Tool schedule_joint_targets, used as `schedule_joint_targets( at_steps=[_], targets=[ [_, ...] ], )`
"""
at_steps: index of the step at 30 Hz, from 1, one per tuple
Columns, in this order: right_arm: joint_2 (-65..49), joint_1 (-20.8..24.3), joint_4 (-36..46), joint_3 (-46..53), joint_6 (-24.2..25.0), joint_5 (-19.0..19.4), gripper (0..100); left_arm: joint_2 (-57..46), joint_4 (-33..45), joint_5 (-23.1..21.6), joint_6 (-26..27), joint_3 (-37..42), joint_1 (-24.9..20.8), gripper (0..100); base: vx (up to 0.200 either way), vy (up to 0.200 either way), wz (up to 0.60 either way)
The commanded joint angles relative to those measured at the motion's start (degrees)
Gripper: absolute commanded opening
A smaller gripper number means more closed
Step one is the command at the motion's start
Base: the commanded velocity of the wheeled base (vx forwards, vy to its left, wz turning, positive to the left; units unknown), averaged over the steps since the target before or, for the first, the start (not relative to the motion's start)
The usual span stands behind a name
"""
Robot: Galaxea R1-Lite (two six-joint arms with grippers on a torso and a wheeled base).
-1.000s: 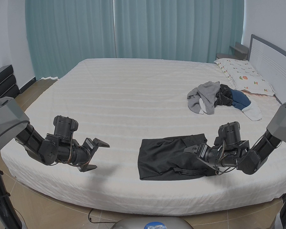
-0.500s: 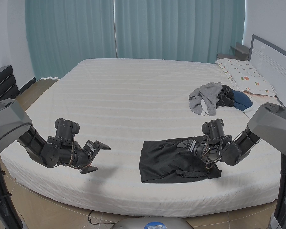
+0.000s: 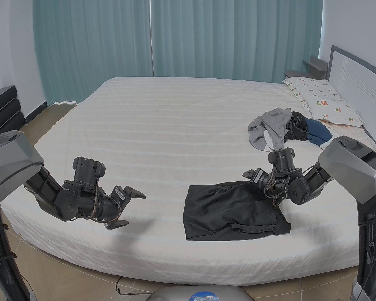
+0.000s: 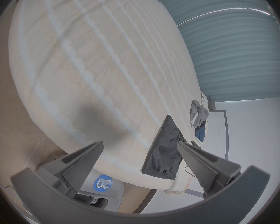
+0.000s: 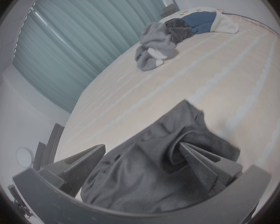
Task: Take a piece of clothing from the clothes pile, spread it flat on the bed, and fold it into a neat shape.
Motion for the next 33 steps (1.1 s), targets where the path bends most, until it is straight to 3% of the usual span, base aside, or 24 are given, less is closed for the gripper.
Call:
schedule_joint_targets(
  at_steps=[1,4,12,16,20,27,32,33],
  targets=[
    [1.7,-3.2,-1.3,-2.2,0.2,-0.8,100,0.2,0.0,0.0,0.0,0.0,-0.1,100,0.0,0.0,0.0],
    [1.2,-4.5,-2.4,-1.8,0.3,-0.8,100,0.3,-0.1,0.0,0.0,0.0,-0.1,100,0.0,0.0,0.0],
    [-2.2,-5.9,-3.3,1.7,0.7,-0.1,100,0.5,-0.1,-0.1,0.1,-0.4,-0.1,100,0.2,0.0,0.0],
    [-6.6,-5.3,-3.2,9.0,-0.2,3.9,100,0.6,0.0,-0.1,0.0,-0.7,-0.1,100,0.2,0.0,0.0],
    [-9.7,-5.2,-3.2,14.1,-1.0,6.6,100,0.6,0.0,-0.1,0.1,-0.6,-0.1,100,0.0,0.0,0.0],
    [-18.8,-5.7,-4.0,30.5,-4.7,17.2,100,0.5,-0.1,0.0,0.5,-1.1,-0.8,100,0.0,0.0,0.0],
    [-19.6,-5.6,-9.4,36.5,-6.4,18.2,100,0.8,0.0,1.4,0.5,-3.6,-3.2,100,0.0,0.0,0.0],
    [-19.5,-5.4,-13.3,38.2,-5.8,18.3,100,2.0,0.2,3.6,0.7,-5.5,-5.1,100,0.0,0.0,0.0]
  ],
)
